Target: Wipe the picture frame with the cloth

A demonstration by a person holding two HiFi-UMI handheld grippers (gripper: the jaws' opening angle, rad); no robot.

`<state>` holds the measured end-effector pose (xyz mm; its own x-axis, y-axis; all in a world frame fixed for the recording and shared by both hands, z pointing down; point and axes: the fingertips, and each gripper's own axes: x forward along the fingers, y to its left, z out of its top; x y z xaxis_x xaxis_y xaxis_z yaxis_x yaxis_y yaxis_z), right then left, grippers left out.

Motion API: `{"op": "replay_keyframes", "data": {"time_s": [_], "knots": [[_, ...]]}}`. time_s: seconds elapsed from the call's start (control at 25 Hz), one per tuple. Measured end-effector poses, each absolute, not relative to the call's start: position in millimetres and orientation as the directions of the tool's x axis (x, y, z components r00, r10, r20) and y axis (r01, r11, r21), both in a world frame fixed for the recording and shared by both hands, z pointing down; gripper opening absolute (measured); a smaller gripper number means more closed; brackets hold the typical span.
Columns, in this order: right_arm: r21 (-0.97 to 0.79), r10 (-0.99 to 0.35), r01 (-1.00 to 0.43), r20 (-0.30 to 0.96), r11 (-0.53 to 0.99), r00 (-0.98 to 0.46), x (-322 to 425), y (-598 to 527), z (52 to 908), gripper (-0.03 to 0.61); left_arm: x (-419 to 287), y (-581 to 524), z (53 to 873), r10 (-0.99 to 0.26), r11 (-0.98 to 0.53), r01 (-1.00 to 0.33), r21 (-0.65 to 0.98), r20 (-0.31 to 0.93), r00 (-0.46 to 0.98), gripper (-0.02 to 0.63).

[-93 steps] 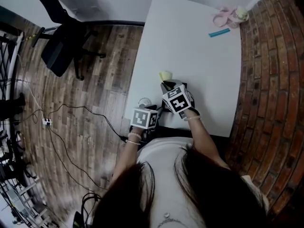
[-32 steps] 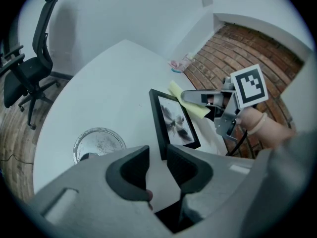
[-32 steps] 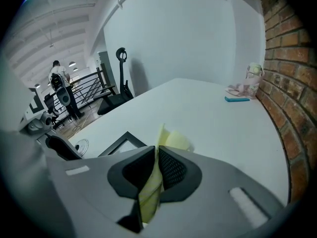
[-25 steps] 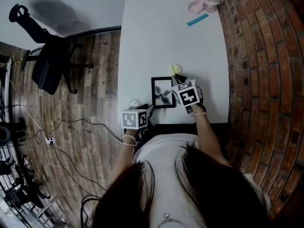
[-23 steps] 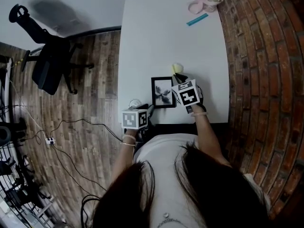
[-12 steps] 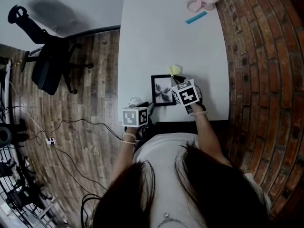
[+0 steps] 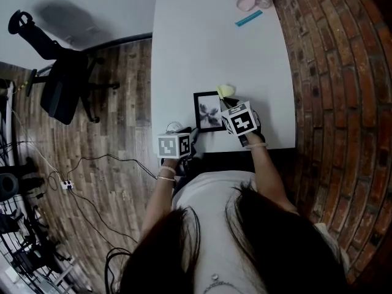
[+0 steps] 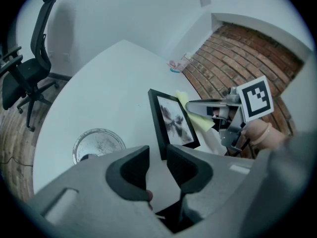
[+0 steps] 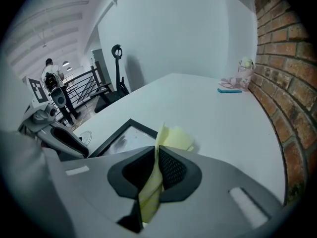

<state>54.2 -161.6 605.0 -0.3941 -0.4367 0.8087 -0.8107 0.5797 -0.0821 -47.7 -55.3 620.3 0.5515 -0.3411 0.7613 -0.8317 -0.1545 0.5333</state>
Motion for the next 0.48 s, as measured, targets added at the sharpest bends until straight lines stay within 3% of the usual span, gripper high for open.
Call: {"op": "replay_keyframes", "data": {"time_s": [0.48], "knots": [[-0.085, -0.425, -0.816, 0.820, 0.572, -0.384, 56.0, -137.8, 606.5, 0.029, -49.4, -55.2, 619.8, -0.338, -0.169, -0.826, 0.537, 0.756, 0.561, 0.114]]}}
